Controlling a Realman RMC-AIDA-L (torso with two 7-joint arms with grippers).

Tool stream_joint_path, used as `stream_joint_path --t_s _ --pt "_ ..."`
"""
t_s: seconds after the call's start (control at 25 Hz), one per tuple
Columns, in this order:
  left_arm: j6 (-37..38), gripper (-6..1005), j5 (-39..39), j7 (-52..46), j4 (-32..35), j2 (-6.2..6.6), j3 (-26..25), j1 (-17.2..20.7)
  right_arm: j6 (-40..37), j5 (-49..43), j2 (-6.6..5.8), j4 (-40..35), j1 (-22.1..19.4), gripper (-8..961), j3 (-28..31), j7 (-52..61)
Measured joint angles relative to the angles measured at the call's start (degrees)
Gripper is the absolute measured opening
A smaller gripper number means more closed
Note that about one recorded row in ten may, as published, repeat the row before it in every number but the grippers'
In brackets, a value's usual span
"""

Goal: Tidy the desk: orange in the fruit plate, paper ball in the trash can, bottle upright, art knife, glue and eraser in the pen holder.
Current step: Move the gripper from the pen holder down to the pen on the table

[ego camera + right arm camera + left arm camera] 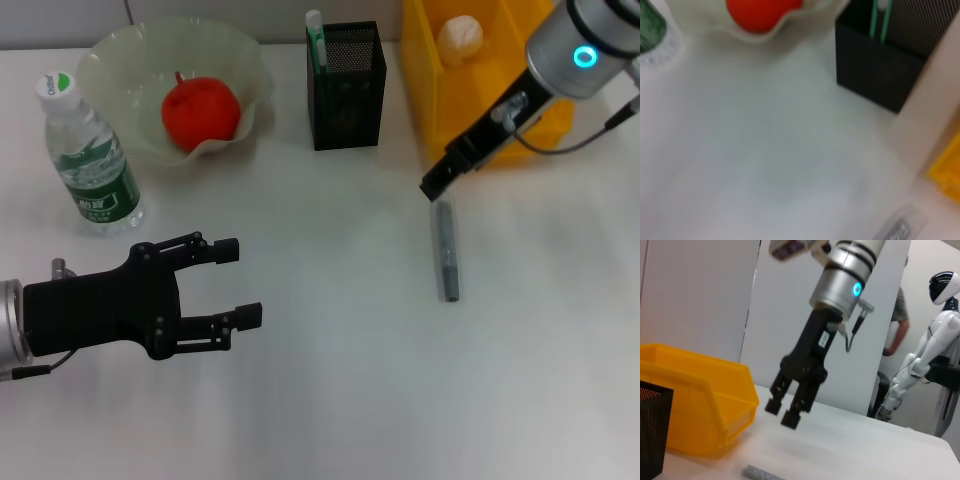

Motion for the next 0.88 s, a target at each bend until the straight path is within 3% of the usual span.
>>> stream_joint_path --t_s 0.32,0.88 --pt "0.0 841 0.0 0.0 0.0 0.08 0.0 0.0 5.6 -0.4 0.03 8.5 0.1 715 -3.2 0.0" --pt "0.0 842 0.0 -0.1 0.0 0.01 0.0 0.0 12.1 -0.2 0.35 13.7 -0.2 684 -7.3 -0.1"
